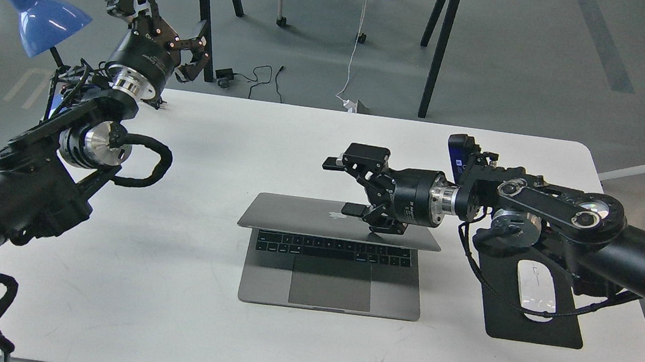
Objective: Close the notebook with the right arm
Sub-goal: 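Push the screen down toward the keyboard with the right gripper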
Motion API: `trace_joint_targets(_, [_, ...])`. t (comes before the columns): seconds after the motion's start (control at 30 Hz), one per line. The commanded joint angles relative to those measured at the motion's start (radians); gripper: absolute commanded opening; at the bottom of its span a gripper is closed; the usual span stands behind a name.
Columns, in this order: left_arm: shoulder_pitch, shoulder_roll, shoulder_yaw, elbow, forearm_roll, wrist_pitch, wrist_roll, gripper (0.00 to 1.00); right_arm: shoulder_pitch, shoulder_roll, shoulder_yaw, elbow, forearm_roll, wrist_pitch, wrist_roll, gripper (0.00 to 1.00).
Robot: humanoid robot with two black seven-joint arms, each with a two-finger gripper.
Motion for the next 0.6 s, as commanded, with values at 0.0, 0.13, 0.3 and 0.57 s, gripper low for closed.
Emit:
trace_joint_targets(0.0, [0.000,0.000,0.000,0.000,0.000,0.001,0.000,1.00,-0.004,0.003,-0.059,-0.009,-0.014,0.000,0.000,1.00])
trace_joint_targets(0.13, [0.000,0.000,0.000,0.000,0.000,0.001,0.000,1.00,-0.024,0.014,-0.085,-0.029,-0.025,0.000,0.000,1.00])
trace_joint_targets(0.3, [0.000,0.000,0.000,0.000,0.000,0.000,0.000,1.00,-0.055,0.049,-0.085,-0.075,-0.102,-0.002,-0.034,1.00])
trace_joint_targets(0.57, [0.000,0.000,0.000,0.000,0.000,0.000,0.000,1.00,-0.087,0.109,-0.085,-0.161,-0.131,-0.030,-0.046,1.00])
